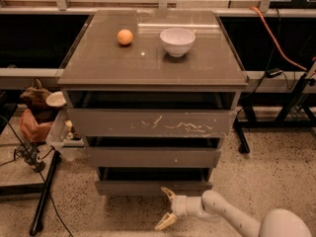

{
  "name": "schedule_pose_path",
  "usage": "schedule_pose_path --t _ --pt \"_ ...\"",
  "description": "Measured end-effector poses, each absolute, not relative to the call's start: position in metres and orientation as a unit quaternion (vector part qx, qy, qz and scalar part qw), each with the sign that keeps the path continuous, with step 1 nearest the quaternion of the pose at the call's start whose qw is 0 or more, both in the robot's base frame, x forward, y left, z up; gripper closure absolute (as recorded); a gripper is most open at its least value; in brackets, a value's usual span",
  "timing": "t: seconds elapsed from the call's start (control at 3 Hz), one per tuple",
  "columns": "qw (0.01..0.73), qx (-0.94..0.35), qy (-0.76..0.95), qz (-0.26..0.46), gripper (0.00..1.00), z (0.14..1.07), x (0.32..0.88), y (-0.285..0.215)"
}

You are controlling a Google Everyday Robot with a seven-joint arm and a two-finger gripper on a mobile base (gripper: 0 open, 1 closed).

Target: Close bottom drawer

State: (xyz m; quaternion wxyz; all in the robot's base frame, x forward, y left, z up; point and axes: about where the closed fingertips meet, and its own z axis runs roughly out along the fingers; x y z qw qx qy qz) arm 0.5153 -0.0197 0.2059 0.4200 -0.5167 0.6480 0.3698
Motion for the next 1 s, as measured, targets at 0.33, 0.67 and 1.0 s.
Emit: schedule_pose_path --t 0.33,0.67,1.0 --pt "0.414 -0.533 0.633 0.38 0.0 0.196 0.556 -0.013" --pt "0.414 -0.533 0.633 0.38 0.0 0.196 0.556 -0.013" --pt "0.419 -0.516 0.65 0.369 0.0 0.204 0.543 -0.03"
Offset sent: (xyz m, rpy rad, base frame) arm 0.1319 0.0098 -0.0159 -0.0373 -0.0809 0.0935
